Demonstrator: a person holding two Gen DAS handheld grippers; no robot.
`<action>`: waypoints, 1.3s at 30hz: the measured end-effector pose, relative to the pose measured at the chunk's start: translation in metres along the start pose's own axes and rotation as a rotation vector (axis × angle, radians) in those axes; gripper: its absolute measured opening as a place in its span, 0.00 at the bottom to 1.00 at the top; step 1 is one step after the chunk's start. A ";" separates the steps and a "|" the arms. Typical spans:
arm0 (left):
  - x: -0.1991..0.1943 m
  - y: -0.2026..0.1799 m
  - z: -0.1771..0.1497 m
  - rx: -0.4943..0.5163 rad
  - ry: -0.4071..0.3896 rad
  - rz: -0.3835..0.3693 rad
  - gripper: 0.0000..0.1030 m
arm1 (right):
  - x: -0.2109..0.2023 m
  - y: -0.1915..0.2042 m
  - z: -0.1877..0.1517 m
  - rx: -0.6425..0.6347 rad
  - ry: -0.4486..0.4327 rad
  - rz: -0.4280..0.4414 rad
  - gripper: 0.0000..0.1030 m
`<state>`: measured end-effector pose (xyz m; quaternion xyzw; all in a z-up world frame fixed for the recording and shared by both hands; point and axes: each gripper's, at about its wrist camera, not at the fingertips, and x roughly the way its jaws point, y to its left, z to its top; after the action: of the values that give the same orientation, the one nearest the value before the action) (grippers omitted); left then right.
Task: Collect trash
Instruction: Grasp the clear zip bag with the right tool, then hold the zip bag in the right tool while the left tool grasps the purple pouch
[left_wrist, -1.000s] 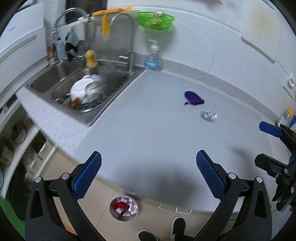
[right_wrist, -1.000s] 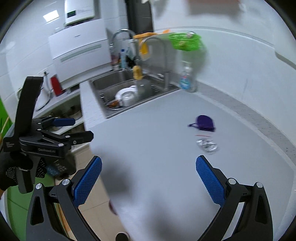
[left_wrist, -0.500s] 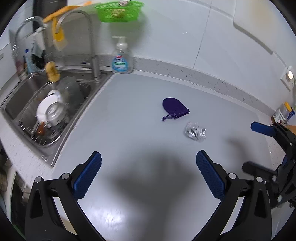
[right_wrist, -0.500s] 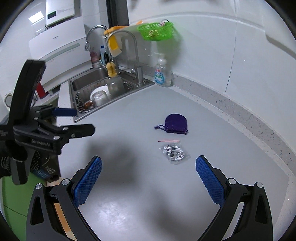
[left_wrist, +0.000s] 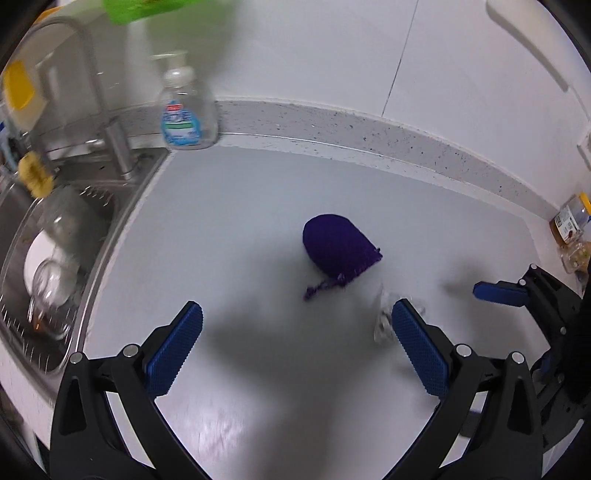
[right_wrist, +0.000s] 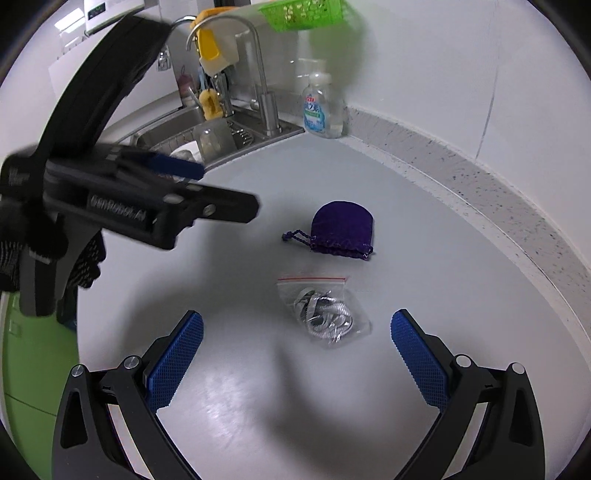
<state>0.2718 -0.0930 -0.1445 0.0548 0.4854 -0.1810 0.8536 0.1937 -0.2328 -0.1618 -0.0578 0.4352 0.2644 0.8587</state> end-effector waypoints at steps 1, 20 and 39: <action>0.005 -0.001 0.005 0.016 0.006 0.003 0.97 | 0.004 -0.002 0.001 -0.004 0.005 0.009 0.94; 0.052 -0.003 0.035 0.102 0.072 -0.017 0.97 | 0.050 -0.013 0.000 -0.045 0.109 0.041 0.24; 0.085 -0.031 0.047 0.146 0.117 -0.043 0.97 | 0.007 -0.019 -0.015 -0.051 0.082 0.047 0.12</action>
<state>0.3383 -0.1562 -0.1896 0.1169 0.5208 -0.2307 0.8136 0.1960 -0.2506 -0.1788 -0.0801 0.4643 0.2930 0.8320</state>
